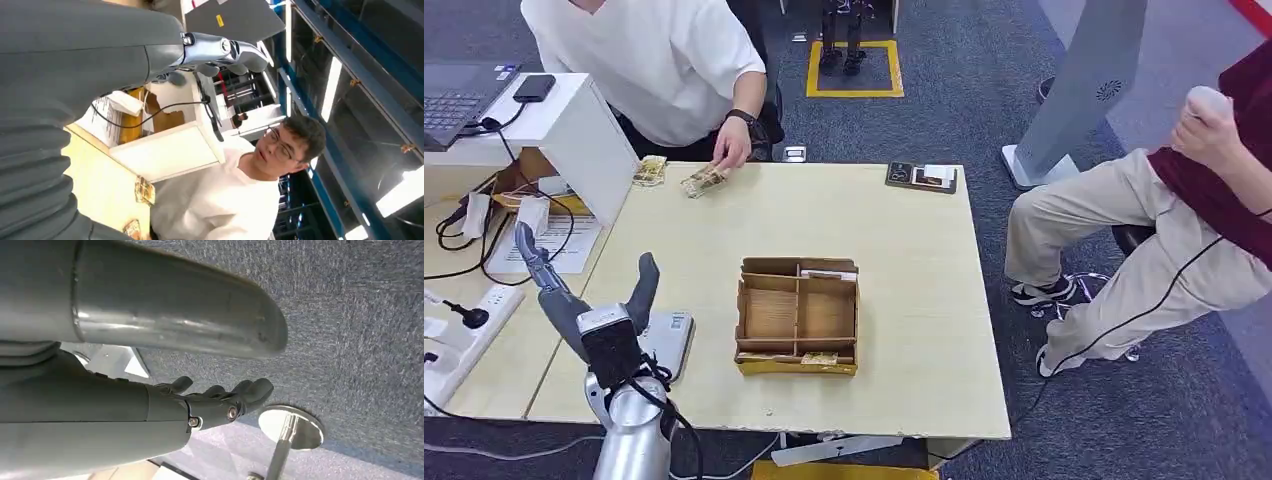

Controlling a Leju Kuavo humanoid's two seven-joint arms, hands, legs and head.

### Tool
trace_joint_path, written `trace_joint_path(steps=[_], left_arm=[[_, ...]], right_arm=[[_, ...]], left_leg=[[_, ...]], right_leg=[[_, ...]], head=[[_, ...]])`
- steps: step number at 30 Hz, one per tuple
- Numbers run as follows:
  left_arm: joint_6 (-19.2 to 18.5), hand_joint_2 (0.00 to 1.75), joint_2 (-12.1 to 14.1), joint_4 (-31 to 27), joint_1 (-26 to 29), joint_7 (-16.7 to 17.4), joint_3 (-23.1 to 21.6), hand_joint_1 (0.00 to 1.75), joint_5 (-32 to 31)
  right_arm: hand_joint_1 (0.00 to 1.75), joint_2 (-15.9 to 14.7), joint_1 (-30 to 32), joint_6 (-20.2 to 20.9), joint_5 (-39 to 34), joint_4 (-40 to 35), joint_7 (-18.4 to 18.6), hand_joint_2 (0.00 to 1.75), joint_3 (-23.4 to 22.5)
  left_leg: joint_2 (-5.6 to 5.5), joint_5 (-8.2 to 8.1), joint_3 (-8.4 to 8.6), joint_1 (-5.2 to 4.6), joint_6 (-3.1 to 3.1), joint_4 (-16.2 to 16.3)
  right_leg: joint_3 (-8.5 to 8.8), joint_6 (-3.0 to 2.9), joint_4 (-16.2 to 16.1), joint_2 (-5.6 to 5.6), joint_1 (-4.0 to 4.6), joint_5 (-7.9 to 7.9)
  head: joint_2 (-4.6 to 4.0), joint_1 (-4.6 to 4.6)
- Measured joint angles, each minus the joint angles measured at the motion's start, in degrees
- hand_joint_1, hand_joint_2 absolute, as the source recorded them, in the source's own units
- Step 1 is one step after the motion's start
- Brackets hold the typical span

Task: Pass the card to the sensor for recognition and then transmit it.

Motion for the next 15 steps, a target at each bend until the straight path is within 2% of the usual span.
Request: trace_joint_path(steps=[4,7,15], left_arm=[[0.00,1.75,-0.02,-0.98,0.29,0.41,-2.25,0.00,-1.47],[0.02,1.75,0.13,-2.74,1.82,-1.93,-3.51,0.00,-4.88],[0.02,1.75,0.90,-6.14,7.94,-3.08,-6.91,0.00,-5.42]], right_arm=[[0.00,0.11,0.34,0.00,-0.28,-0.39,-0.24,0.00,-0.11],[0.00,0.13,0.72,0.00,-0.07,-0.50,-0.35,0.00,-0.24],[0.00,0.13,1.00,0.00,-0.11,-0.52,-0.94,0.00,-0.66]], left_leg=[[-0.05,0.00,-0.06,0.00,0.00,0.00],[-0.06,-0.01,-0.07,0.00,0.00,0.00],[-0.07,-0.04,-0.08,0.00,-0.03,-0.01]], right_leg=[[0.00,0.00,0.00,-0.05,0.00,0.00],[-0.01,0.02,0.00,-0.04,0.00,-0.01],[-0.05,0.02,0.00,-0.06,0.00,-0.05]], head=[[0.00,0.00],[-0.02,0.02],[0.00,0.00]])
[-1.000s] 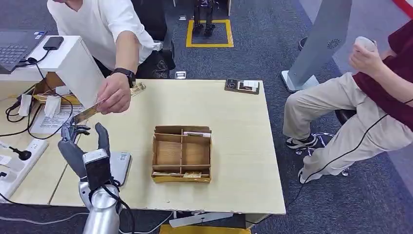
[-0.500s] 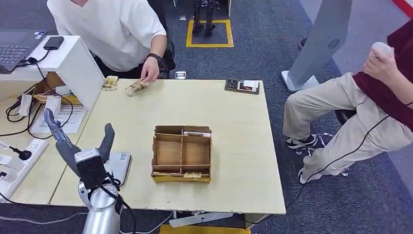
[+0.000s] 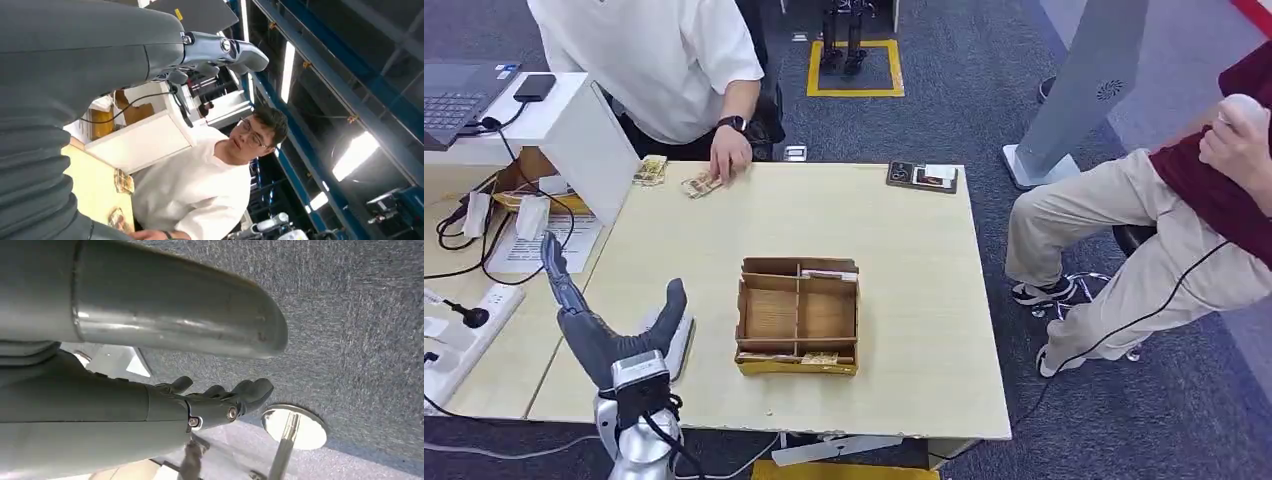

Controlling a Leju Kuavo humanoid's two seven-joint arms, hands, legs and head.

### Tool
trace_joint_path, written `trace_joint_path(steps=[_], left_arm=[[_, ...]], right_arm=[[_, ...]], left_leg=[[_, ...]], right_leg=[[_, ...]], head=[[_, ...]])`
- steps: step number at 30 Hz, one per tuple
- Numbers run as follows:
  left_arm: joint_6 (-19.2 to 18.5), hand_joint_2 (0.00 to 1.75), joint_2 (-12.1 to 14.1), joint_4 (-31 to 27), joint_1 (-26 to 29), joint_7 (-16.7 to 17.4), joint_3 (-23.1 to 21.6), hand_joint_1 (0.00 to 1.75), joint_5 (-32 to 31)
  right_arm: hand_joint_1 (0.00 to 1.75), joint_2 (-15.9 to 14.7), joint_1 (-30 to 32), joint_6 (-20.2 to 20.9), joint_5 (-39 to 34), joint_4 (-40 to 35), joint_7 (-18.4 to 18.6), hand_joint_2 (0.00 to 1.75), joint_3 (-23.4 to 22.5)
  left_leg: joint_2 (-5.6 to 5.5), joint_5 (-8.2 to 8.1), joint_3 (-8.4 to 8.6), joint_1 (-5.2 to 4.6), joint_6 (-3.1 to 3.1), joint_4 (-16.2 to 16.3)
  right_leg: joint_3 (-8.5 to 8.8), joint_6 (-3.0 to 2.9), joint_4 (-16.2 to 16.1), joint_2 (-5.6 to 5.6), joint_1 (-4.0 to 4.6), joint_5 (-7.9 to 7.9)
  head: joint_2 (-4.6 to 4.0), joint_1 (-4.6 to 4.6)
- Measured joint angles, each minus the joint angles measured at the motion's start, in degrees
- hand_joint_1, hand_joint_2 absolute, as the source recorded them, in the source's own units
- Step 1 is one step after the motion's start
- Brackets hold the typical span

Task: Pass the card to the sensor for recognition and then transmit it.

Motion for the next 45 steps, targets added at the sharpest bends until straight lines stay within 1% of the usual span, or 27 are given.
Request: trace_joint_path(steps=[10,14,17,19,23,26,30,33,36,39,41,43,45], left_arm=[[0.00,1.75,0.04,-1.60,2.16,0.00,-0.85,0.00,-0.85],[0.00,1.75,0.63,-2.95,4.76,0.02,-3.33,0.00,-0.52],[0.00,1.75,1.86,-3.39,6.83,0.96,-7.17,0.00,-0.98],[0.00,1.75,2.95,-3.39,7.55,2.54,-9.12,0.00,-2.04],[-0.46,1.75,6.54,-3.28,8.02,5.97,-14.15,0.00,-5.47],[-0.44,1.75,8.86,-2.89,8.17,6.58,-17.17,0.00,-6.49],[-0.37,1.75,10.67,-2.17,8.22,6.58,-20.31,0.00,-6.67],[-0.33,1.75,11.73,-1.40,8.13,6.88,-22.00,0.00,-7.01],[-0.22,1.75,12.46,-0.72,7.90,8.11,-23.37,0.00,-7.91],[-0.20,1.75,12.70,0.02,7.69,9.25,-23.56,0.00,-10.39],[-0.20,1.75,12.94,0.65,7.60,10.73,-23.56,0.00,-13.43],[-0.18,1.75,13.57,1.57,7.18,12.35,-23.62,0.00,-16.67],[-0.17,1.75,14.55,2.68,6.52,13.04,-23.69,0.00,-17.70]], right_arm=[[0.00,0.00,0.18,0.00,-0.20,-0.09,-0.24,0.00,-0.31],[0.00,0.00,0.20,0.00,-0.68,-0.39,-0.46,0.00,-0.72],[0.00,-0.02,0.21,0.00,-0.68,-0.42,-0.98,0.00,-1.05],[0.00,-0.07,0.21,0.00,-0.76,-0.42,-1.25,0.00,-1.25],[0.00,-0.39,0.18,0.00,-0.83,-0.35,-1.49,0.00,-1.55],[0.00,-0.70,0.18,0.00,-0.83,-0.15,-1.88,0.00,-1.70],[0.00,-0.92,0.17,0.00,-0.83,0.09,-2.05,0.00,-1.86],[0.00,-1.03,0.17,0.00,-0.72,0.15,-2.10,0.00,-1.86],[0.00,-1.09,0.16,0.00,-1.33,0.09,-2.43,0.00,-2.10],[0.00,-1.18,0.15,0.00,-2.34,-0.07,-2.84,0.00,-3.00],[0.00,-1.36,0.16,0.00,-3.04,-0.24,-3.17,0.00,-3.74],[0.00,-1.46,0.16,0.00,-3.54,-0.61,-3.19,0.00,-4.68],[0.00,-1.57,0.16,-0.02,-3.76,-0.98,-3.19,0.00,-5.55]], left_leg=[[0.00,0.01,0.01,0.00,0.00,0.00],[-0.02,-0.02,0.00,0.00,-0.01,0.00],[-0.01,-0.05,0.00,0.00,-0.03,0.00],[-0.01,-0.05,0.00,0.00,-0.03,0.00],[-0.01,-0.05,0.01,0.01,-0.03,-0.01],[0.00,-0.05,0.02,0.01,-0.04,-0.01],[-0.01,-0.05,0.01,0.01,-0.04,-0.01],[-0.01,-0.05,0.01,0.00,-0.03,0.00],[-0.01,-0.05,0.00,0.00,-0.03,0.00],[0.00,-0.05,0.01,0.00,-0.03,0.00],[0.00,-0.05,0.01,0.00,-0.03,0.00],[0.00,-0.05,0.02,0.00,-0.03,-0.01],[-0.01,-0.05,0.02,0.00,-0.04,-0.01]], right_leg=[[0.02,0.00,0.00,-0.01,0.00,0.00],[0.01,0.00,0.00,-0.02,0.00,-0.01],[0.01,0.01,-0.01,0.00,-0.01,-0.02],[-0.01,0.01,-0.01,-0.01,0.00,-0.03],[0.00,0.01,-0.01,-0.01,0.00,-0.03],[0.00,0.01,0.00,-0.01,0.01,-0.03],[0.00,0.01,-0.01,-0.01,0.00,-0.03],[0.00,0.01,-0.01,-0.01,0.00,-0.03],[0.00,0.01,-0.01,-0.01,0.00,-0.04],[0.00,0.01,-0.01,-0.01,0.00,-0.04],[0.00,0.01,-0.01,-0.01,0.00,-0.04],[0.00,0.01,-0.01,-0.01,0.00,-0.04],[0.00,0.01,-0.01,-0.01,0.00,-0.03]], head=[[-0.02,0.00],[0.00,0.02],[0.00,0.00],[-0.02,0.02],[0.00,0.02],[0.00,0.00],[0.00,0.02],[-0.02,0.02],[-0.02,0.02],[-0.02,0.02],[-0.02,0.02],[-0.02,0.00],[0.00,0.00]])
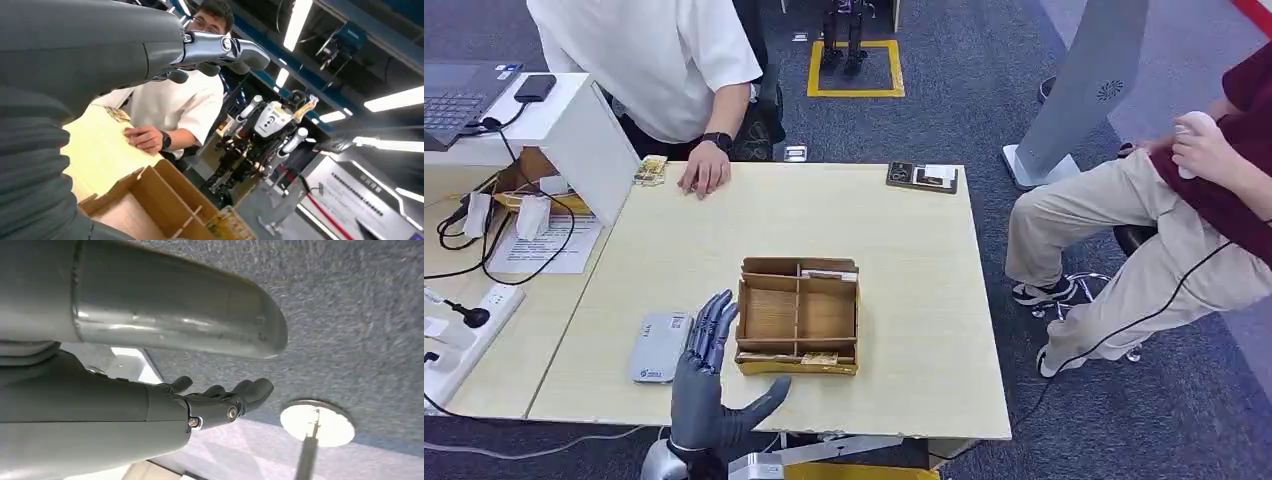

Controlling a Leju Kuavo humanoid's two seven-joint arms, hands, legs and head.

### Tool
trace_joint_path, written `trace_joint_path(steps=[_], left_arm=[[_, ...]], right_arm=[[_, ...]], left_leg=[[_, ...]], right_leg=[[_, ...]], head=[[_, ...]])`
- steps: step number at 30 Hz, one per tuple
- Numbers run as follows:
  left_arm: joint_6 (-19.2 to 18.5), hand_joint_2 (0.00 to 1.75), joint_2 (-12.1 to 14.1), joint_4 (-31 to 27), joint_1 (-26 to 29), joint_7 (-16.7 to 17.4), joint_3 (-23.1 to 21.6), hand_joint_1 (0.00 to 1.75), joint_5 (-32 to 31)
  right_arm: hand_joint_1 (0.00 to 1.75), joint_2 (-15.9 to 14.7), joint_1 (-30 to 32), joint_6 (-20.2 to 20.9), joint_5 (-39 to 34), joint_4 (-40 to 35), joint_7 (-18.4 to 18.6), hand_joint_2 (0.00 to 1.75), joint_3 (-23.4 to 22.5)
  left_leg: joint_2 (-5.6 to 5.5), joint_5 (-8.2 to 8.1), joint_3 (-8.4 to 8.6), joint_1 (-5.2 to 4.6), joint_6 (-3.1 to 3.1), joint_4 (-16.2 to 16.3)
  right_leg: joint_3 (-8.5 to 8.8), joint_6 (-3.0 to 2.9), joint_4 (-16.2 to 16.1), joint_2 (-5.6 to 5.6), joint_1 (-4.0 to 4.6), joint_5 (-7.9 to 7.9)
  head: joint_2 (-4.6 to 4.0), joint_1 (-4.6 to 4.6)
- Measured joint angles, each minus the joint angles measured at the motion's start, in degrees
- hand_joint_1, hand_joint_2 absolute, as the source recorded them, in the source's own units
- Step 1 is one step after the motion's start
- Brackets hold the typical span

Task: Pass the card to the sensor for recognition and then transmit it.

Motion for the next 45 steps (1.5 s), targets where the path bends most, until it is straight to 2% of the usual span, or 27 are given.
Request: trace_joint_path(steps=[3,7,14,21,28,32,41,45], left_arm=[[0.02,1.75,0.79,1.27,-0.48,0.61,-0.07,0.00,-2.20],[0.07,1.75,1.44,3.60,-1.53,4.97,-0.15,0.00,-11.64],[0.13,1.75,2.01,7.39,-3.31,9.62,-0.15,0.00,-20.16],[0.15,1.75,2.25,9.23,-4.08,10.78,-0.15,0.00,-21.93],[0.17,1.75,2.32,10.43,-4.69,16.33,-0.15,0.00,-29.49],[0.17,1.75,2.30,10.58,-4.72,18.21,-0.15,0.00,-32.48],[0.20,1.75,2.30,10.84,-4.76,18.28,-0.15,0.00,-32.85],[0.20,1.75,2.32,11.00,-4.80,21.62,-0.15,0.00,-36.05]], right_arm=[[0.00,-0.19,0.03,0.00,-0.31,-0.46,-0.09,0.00,-0.96],[0.00,-0.50,-0.12,0.02,0.15,-1.03,-0.88,0.00,-2.61],[0.00,-1.07,-0.44,0.02,0.17,-1.29,-1.36,0.00,-4.05],[0.00,-1.35,-0.51,0.00,0.20,-1.29,-1.38,0.00,-4.75],[0.00,-1.42,-0.58,0.02,0.92,-1.29,-1.33,0.00,-4.97],[0.00,-1.42,-0.61,0.02,1.14,-1.29,-1.36,0.00,-5.18],[0.00,-1.42,-0.65,0.02,1.20,-1.29,-1.36,0.00,-5.82],[0.00,-1.42,-0.67,0.02,1.22,-1.29,-1.36,0.00,-6.10]], left_leg=[[0.00,0.00,0.00,0.00,0.00,0.00],[0.00,0.00,-0.01,-0.01,0.00,0.00],[0.00,0.00,0.00,-0.01,0.00,0.00],[0.00,0.00,-0.01,0.00,0.00,0.00],[0.00,0.00,-0.01,-0.01,0.00,0.00],[0.00,0.00,-0.02,-0.01,0.00,0.00],[0.00,0.00,-0.01,0.00,0.00,0.00],[0.00,0.00,-0.02,0.00,0.00,0.00]], right_leg=[[0.00,0.00,0.00,0.01,0.00,0.00],[0.01,0.00,0.00,0.00,-0.01,0.00],[0.01,0.00,0.00,0.01,-0.01,0.00],[0.00,0.00,0.00,0.01,0.00,0.00],[0.01,0.00,0.00,0.00,-0.01,0.00],[0.01,0.00,0.00,0.00,-0.01,0.00],[0.00,0.00,0.00,0.00,-0.01,0.00],[0.01,0.00,0.00,0.00,-0.01,0.00]], head=[[-0.02,0.02],[0.00,0.02],[0.00,0.00],[-0.02,0.02],[0.00,0.00],[0.00,0.02],[0.00,0.02],[-0.02,0.02]])
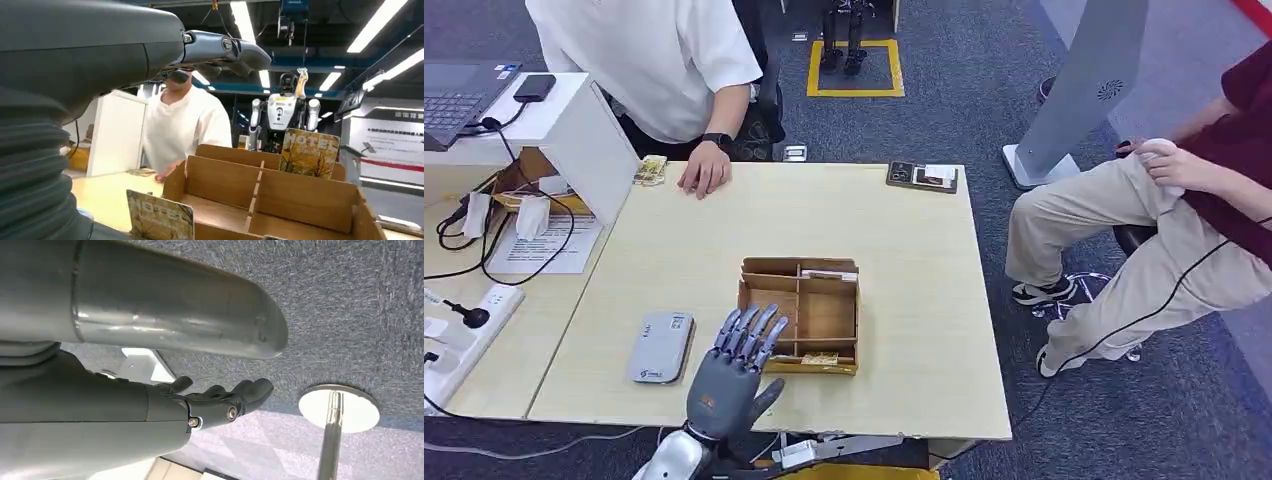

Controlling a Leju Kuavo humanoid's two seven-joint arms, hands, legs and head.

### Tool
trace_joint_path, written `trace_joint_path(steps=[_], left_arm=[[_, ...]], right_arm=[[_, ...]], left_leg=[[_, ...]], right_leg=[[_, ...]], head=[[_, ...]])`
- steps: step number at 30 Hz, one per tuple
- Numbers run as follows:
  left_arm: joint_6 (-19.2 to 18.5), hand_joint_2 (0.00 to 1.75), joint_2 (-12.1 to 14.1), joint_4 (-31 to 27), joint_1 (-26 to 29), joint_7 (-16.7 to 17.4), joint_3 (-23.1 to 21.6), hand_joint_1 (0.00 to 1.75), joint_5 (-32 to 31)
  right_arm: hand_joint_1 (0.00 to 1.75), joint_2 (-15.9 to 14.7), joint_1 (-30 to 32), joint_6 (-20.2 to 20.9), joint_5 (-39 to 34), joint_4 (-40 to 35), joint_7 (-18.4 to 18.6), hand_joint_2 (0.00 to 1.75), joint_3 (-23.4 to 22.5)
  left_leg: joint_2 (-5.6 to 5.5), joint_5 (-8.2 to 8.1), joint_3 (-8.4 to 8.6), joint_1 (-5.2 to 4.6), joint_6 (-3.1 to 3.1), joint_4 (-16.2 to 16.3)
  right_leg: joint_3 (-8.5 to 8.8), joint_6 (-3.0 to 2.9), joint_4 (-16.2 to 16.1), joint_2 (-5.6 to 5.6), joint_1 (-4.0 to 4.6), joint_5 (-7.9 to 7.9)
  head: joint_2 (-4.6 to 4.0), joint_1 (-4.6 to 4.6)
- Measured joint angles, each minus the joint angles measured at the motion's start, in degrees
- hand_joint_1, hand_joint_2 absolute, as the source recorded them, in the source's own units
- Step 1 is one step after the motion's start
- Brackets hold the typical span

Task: Pass the card to the sensor for recognition and then transmit it.

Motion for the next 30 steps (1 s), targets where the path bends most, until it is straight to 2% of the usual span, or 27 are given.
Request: trace_joint_path(steps=[6,14,17,30], left_arm=[[0.00,1.75,0.39,1.09,-0.29,5.89,0.02,0.00,-4.68],[0.00,1.75,0.79,2.89,-0.57,8.19,0.02,0.00,-5.20],[-0.15,1.75,0.81,4.09,-0.76,10.11,0.00,0.00,-6.18],[-5.27,1.75,0.85,6.01,-1.32,17.89,0.02,0.00,-6.47]], right_arm=[[0.00,0.00,-0.02,0.00,0.00,0.00,0.00,0.00,-0.28],[0.00,-0.04,-0.04,0.00,-0.02,0.00,0.02,0.00,-0.66],[0.00,-0.06,-0.04,0.00,-0.17,0.00,0.06,0.00,-0.81],[0.00,-0.04,-0.04,0.00,-0.07,0.00,0.44,0.00,-1.48]], left_leg=[[0.00,0.00,0.00,0.00,0.00,0.00],[0.00,0.00,0.00,0.00,0.00,0.00],[0.00,0.00,0.00,0.00,0.00,0.00],[0.00,0.00,0.00,0.00,0.00,0.00]], right_leg=[[0.00,0.00,0.00,0.00,0.00,0.00],[0.00,0.00,0.00,0.00,0.00,0.00],[0.00,0.00,0.00,0.00,0.00,0.00],[0.00,0.00,0.00,0.00,0.00,0.00]], head=[[0.00,0.00],[0.02,0.00],[0.02,0.00],[0.02,0.00]])
